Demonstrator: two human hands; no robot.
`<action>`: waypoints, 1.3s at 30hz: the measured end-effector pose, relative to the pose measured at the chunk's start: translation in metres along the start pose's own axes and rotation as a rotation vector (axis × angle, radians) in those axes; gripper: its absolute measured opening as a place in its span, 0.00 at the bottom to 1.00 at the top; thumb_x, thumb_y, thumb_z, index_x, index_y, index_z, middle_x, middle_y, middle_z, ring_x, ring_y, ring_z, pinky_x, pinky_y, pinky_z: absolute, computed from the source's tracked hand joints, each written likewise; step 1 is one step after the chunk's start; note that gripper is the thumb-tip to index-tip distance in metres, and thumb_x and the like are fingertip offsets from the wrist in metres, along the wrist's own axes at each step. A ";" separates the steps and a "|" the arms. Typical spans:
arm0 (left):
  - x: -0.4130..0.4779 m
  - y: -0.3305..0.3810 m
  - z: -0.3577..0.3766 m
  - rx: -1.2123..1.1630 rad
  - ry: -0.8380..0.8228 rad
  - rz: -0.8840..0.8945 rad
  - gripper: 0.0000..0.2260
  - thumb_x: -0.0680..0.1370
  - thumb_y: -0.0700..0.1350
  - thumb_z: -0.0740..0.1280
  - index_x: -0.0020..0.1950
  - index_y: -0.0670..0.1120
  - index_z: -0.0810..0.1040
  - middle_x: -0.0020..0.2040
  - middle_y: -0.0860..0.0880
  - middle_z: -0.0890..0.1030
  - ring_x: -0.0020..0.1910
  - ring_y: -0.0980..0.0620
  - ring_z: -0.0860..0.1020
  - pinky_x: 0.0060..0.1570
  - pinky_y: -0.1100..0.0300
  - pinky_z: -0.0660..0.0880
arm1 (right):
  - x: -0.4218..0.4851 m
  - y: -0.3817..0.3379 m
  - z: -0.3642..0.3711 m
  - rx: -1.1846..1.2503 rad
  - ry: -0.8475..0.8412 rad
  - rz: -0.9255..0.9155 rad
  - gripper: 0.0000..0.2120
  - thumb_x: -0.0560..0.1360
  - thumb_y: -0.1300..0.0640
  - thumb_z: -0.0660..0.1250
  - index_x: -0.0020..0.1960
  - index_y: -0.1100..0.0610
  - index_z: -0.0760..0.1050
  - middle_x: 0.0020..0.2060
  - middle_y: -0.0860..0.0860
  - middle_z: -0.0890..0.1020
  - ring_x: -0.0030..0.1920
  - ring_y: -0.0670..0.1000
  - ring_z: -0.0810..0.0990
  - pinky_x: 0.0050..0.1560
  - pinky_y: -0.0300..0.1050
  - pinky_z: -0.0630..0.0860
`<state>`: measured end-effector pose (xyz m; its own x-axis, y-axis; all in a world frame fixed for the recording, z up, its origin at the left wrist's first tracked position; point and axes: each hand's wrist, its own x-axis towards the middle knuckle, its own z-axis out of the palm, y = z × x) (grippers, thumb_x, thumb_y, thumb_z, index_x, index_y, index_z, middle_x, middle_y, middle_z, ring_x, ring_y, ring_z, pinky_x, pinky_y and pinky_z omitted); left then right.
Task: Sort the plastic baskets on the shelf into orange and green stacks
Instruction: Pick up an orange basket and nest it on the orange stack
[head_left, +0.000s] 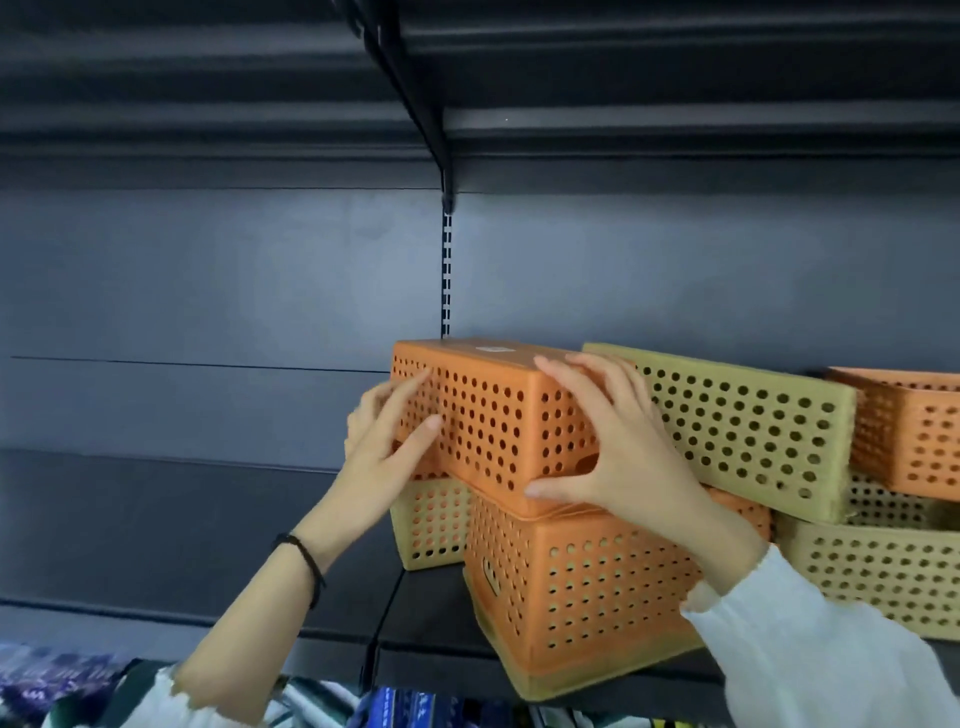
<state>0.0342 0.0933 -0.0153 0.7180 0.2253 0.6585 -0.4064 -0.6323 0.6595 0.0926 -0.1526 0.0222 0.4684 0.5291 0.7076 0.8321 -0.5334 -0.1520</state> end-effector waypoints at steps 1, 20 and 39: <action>0.003 -0.008 -0.004 0.027 0.075 -0.017 0.29 0.69 0.70 0.56 0.70 0.71 0.57 0.70 0.58 0.60 0.71 0.57 0.53 0.72 0.45 0.54 | -0.003 0.004 -0.005 0.019 -0.006 -0.005 0.52 0.55 0.29 0.72 0.73 0.31 0.48 0.70 0.36 0.54 0.75 0.47 0.48 0.72 0.65 0.57; 0.036 -0.009 -0.061 -0.258 0.066 0.042 0.23 0.73 0.68 0.58 0.67 0.65 0.70 0.75 0.61 0.62 0.77 0.56 0.52 0.75 0.43 0.47 | -0.035 0.026 -0.028 0.390 0.019 0.015 0.53 0.62 0.21 0.57 0.71 0.35 0.25 0.77 0.44 0.33 0.77 0.43 0.38 0.75 0.38 0.45; 0.076 0.099 -0.036 -1.011 -0.224 0.053 0.14 0.75 0.60 0.64 0.59 0.60 0.74 0.62 0.50 0.78 0.52 0.51 0.79 0.53 0.52 0.76 | -0.006 0.068 -0.110 1.021 0.410 0.301 0.32 0.78 0.34 0.38 0.64 0.49 0.72 0.55 0.49 0.83 0.59 0.51 0.79 0.64 0.51 0.70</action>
<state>0.0278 0.0746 0.1135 0.7318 0.0072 0.6815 -0.6511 0.3027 0.6960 0.1134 -0.2644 0.0838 0.7137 0.1147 0.6910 0.6431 0.2837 -0.7113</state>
